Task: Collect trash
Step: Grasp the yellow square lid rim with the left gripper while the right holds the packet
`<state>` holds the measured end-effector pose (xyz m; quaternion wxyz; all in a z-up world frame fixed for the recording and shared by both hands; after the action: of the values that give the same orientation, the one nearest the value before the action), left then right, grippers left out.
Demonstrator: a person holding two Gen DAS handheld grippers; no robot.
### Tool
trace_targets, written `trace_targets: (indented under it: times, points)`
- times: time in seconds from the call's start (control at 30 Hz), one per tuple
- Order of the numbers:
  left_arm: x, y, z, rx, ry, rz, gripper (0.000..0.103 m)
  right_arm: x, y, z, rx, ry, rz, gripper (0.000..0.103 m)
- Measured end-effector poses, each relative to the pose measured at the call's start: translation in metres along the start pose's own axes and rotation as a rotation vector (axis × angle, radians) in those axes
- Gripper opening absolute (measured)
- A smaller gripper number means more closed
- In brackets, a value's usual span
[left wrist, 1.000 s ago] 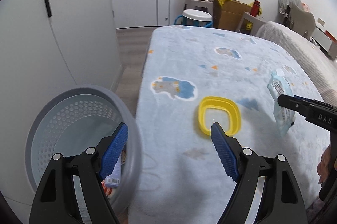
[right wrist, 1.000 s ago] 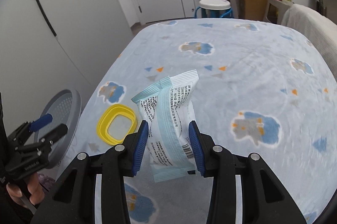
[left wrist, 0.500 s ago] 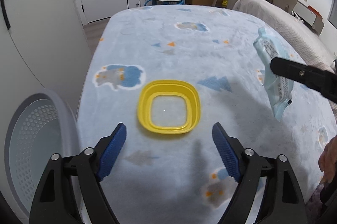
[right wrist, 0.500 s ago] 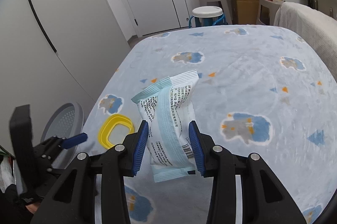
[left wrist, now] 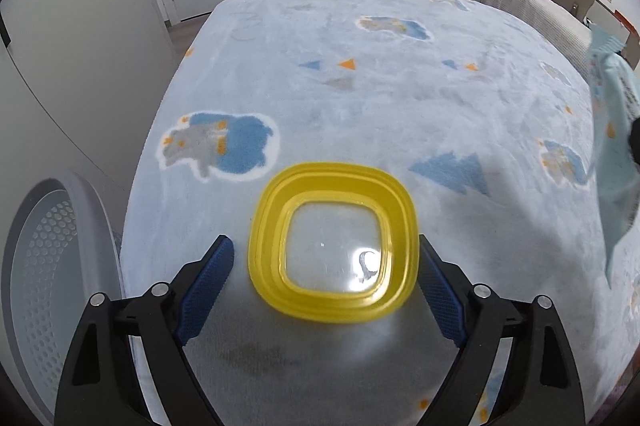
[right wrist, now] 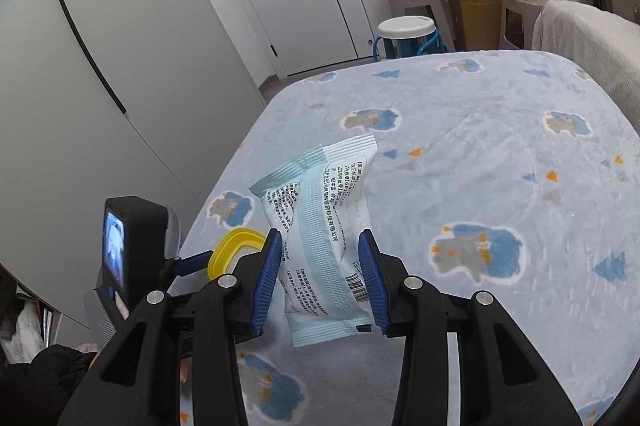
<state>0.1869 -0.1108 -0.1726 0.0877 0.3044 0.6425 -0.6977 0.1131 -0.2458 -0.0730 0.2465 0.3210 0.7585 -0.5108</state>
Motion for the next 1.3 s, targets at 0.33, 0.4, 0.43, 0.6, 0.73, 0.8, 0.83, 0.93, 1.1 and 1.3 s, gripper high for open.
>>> trace_targets:
  times: [0.33,0.4,0.43,0.6,0.73,0.8,0.83,0.93,1.1,1.3]
  points:
    - [-0.0027,0.0070,-0.0005,-0.011,-0.010,-0.005,0.095,-0.0038,-0.0050,0.0011,-0.010,0.012,0.015,0.040]
    - [-0.0025,0.0069,-0.0007,-0.009,-0.009,-0.008,0.095,-0.0040,-0.0062,0.0007,-0.012,0.011,0.017,0.040]
    - [-0.0025,0.0067,-0.0007,-0.010,-0.005,-0.008,0.095,-0.0039,-0.0061,0.0008,-0.011,0.011,0.017,0.040]
    - [-0.0025,0.0071,-0.0004,-0.002,0.005,-0.006,0.095,-0.0040,-0.0064,0.0007,-0.011,0.009,0.017,0.040]
    - [-0.0026,0.0068,0.0000,-0.008,0.000,-0.008,0.095,-0.0046,-0.0066,0.0005,-0.013,0.008,0.017,0.040]
    - [-0.0022,0.0061,0.0008,-0.012,0.001,-0.007,0.095,-0.0046,-0.0066,0.0004,-0.013,0.006,0.017,0.040]
    - [-0.0023,0.0061,0.0010,-0.011,0.002,-0.006,0.095,-0.0046,-0.0067,0.0001,-0.014,0.005,0.016,0.040]
    - [-0.0031,0.0060,0.0016,-0.004,0.004,-0.003,0.095,-0.0051,-0.0070,-0.0002,-0.015,0.007,0.018,0.040]
    - [-0.0053,0.0068,0.0017,0.012,0.016,0.028,0.095,-0.0058,-0.0068,-0.0019,-0.015,0.003,0.019,0.040]
    - [-0.0054,-0.0002,0.0064,0.027,0.043,0.051,0.075,-0.0057,-0.0065,-0.0024,-0.016,0.002,0.019,0.040]
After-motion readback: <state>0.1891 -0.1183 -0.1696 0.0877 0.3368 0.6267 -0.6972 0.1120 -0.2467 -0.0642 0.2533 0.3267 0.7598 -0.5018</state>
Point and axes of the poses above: each gripper's, at about its wrist camera, not at the fingertips, and y roughly the way its jaws point, z to its right, x to its underside, the point moved 10 cm from there along y, roughly the way its jaws point, and after that the axes turned 3 degrees about z, right-handed, at the moved point
